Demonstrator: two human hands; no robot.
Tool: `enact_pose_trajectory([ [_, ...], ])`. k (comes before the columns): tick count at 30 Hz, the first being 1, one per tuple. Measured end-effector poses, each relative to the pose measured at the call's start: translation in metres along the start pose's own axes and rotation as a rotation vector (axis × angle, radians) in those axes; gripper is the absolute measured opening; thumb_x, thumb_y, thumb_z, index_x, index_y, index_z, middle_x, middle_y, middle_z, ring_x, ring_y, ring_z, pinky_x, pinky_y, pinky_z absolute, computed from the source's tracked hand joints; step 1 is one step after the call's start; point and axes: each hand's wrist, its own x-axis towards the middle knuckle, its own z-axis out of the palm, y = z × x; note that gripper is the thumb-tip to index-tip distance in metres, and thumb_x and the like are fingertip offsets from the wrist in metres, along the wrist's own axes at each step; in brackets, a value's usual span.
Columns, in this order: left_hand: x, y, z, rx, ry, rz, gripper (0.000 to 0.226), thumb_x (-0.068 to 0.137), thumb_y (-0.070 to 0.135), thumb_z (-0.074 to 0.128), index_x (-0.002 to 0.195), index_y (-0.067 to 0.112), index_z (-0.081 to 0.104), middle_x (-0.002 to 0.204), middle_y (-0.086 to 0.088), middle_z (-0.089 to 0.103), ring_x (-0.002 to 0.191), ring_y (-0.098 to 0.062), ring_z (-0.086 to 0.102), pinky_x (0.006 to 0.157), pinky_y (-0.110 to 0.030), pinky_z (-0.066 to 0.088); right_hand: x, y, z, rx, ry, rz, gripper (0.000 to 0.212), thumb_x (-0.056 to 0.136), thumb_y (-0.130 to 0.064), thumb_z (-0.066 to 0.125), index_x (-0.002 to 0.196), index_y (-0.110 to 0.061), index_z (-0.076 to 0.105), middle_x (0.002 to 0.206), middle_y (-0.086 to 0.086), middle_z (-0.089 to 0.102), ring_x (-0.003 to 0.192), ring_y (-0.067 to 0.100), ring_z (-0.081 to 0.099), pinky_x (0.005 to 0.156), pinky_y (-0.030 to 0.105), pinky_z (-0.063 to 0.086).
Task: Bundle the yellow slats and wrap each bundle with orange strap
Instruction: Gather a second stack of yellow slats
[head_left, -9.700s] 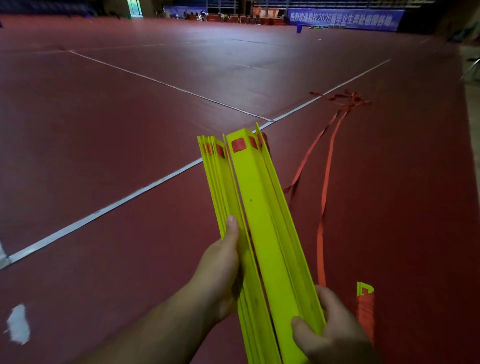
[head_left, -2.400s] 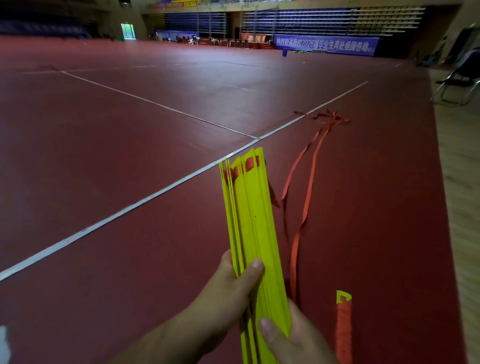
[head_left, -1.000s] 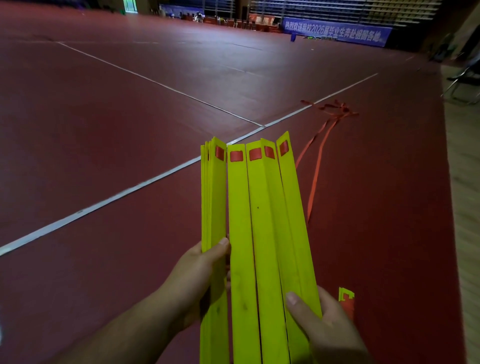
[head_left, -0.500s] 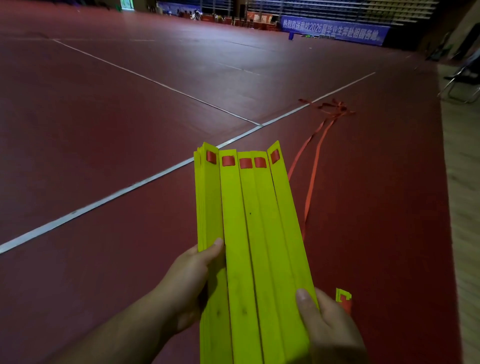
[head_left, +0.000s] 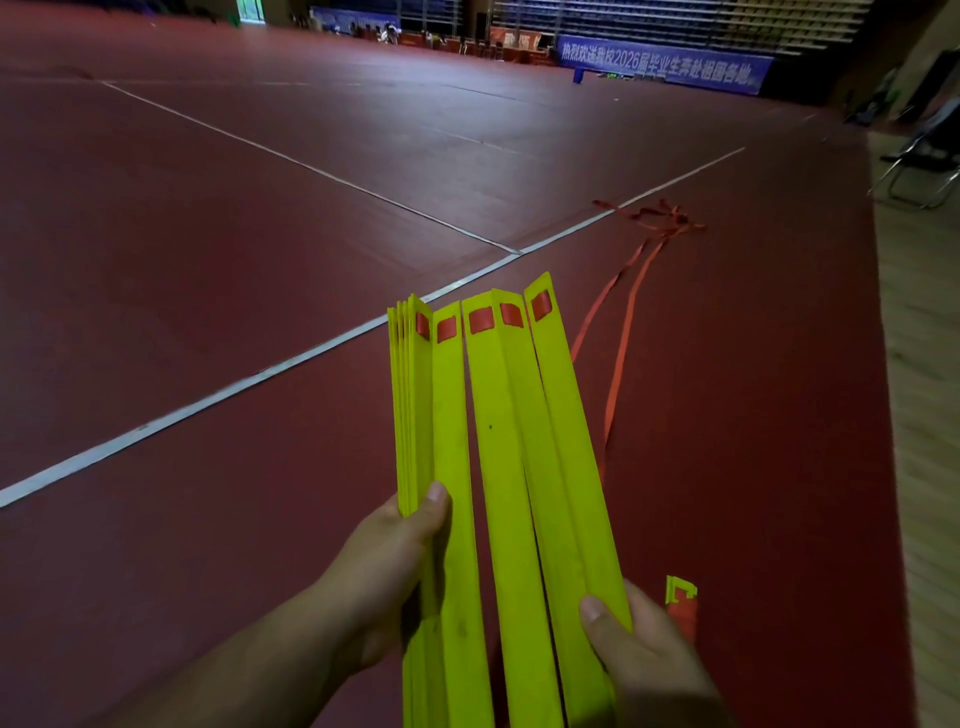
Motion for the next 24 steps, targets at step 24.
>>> enact_pose_trajectory([
  [24,-0.012,-0.008,0.015,-0.233,-0.187,-0.163,0.039,0.093,0.022,0.049,0.121,0.001,0.066,0.110,-0.028,0.071,0.098,-0.042,0.070,0.087,-0.052,0.057,-0.004,-0.009,0.004,-0.119,-0.101,-0.019,0.014,0.090,-0.028,0.065,0.095,-0.040,0.068,0.089,-0.020,0.075,0.087,0.002,0.070,0.088,0.031,0.054],
])
